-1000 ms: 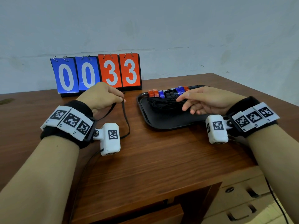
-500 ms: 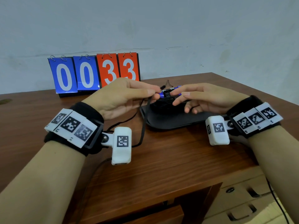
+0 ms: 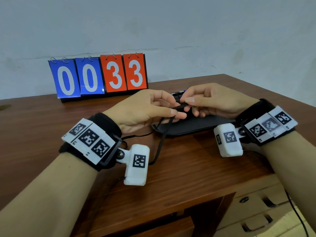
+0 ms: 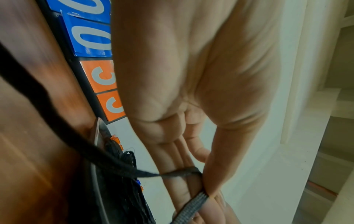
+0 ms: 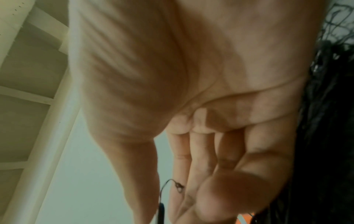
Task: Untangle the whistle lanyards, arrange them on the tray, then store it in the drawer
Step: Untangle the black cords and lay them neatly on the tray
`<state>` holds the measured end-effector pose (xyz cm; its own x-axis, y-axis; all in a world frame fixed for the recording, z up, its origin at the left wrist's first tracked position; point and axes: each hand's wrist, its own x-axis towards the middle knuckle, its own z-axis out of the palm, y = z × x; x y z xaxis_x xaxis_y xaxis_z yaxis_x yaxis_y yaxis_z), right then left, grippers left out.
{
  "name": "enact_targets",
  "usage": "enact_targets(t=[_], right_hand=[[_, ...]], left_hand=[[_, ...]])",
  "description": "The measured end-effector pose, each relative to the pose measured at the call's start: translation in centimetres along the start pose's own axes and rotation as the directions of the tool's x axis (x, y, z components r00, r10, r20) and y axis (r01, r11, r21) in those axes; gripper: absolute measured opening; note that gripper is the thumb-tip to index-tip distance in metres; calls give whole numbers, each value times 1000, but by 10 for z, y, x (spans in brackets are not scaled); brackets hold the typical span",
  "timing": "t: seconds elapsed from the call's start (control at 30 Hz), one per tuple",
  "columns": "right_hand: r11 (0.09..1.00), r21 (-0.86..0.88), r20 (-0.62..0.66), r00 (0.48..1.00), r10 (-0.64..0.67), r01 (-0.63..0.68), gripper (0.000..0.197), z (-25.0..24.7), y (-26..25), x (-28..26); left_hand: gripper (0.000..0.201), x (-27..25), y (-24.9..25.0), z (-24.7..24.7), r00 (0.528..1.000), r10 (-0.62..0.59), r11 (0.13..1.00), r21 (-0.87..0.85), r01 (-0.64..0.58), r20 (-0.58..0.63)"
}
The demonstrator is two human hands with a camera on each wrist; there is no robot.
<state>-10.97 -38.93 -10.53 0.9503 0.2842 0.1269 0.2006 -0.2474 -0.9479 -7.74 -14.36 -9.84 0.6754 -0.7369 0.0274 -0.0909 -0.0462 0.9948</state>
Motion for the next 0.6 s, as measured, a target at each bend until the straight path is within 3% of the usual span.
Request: enact_targets(t=[0.13,0.3,0.4,0.6], right_hand=[[999,-28,37,999,26,-25,29,2,0,-1],[998,-62,47,999,24,-21,12,3,1,0],[997,-71,40,999,29,-26,8,3,0,0],[999,-36,-4,1000,18,-18,8,1,-1,1]], left_hand=[[22,1,-1,2,999,-38,998,-48,37,-18],[29,2,0,2,996,-86,993,-81,84,-22],[32,1,0,2,990,-136,991,-4,136,-27],[25,2,-1,0,992,-125,975,181,126,-19]])
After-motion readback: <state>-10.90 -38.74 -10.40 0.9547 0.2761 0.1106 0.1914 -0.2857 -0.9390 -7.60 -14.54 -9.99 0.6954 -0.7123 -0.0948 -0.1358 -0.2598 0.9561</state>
